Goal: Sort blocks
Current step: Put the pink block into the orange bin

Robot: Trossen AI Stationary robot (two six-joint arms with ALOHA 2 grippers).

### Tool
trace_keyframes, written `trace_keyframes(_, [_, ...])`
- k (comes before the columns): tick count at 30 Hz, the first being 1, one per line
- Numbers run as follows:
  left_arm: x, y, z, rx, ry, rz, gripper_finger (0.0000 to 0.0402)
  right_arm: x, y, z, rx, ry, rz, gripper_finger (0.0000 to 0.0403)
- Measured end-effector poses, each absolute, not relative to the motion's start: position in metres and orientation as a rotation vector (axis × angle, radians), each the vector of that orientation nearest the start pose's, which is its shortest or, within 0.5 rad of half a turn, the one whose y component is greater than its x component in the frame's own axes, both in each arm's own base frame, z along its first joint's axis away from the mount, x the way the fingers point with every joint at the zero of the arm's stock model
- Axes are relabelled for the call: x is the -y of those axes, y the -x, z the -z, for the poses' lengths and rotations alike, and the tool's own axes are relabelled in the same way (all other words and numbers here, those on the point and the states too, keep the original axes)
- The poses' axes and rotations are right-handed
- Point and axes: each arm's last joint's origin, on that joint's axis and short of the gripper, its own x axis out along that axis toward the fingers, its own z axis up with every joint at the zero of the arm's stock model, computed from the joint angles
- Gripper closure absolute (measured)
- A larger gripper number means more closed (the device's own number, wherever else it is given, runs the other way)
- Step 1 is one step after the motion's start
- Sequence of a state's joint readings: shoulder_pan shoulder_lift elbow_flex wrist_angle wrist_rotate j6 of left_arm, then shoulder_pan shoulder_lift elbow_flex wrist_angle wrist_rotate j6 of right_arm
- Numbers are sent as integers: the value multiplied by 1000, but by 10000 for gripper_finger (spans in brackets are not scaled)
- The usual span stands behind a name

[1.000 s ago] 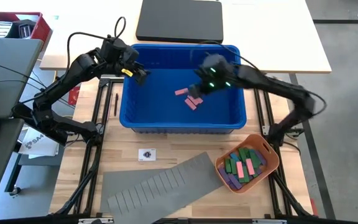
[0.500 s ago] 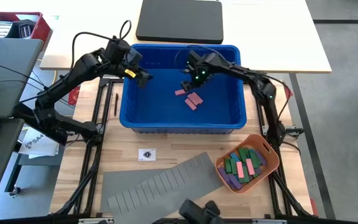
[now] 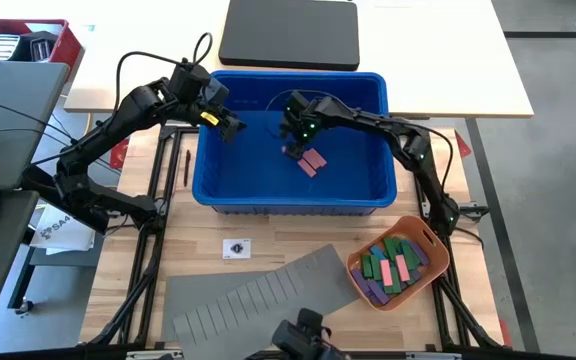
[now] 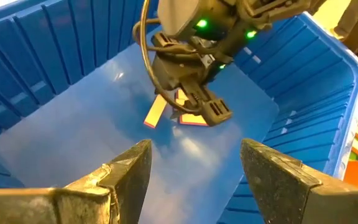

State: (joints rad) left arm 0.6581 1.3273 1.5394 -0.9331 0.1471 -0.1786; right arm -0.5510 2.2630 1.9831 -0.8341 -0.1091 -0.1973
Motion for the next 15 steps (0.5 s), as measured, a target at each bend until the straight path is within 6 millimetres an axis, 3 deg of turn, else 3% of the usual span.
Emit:
trace_keyframes(9, [-152,-205,-406,-629,447,-543,164,274,-404,-173,-1178,-208,266,164])
trace_keyframes(15, [-152,-205,-406,-633,450,-544,164,273,-405,-158,-1235,-166,204,171])
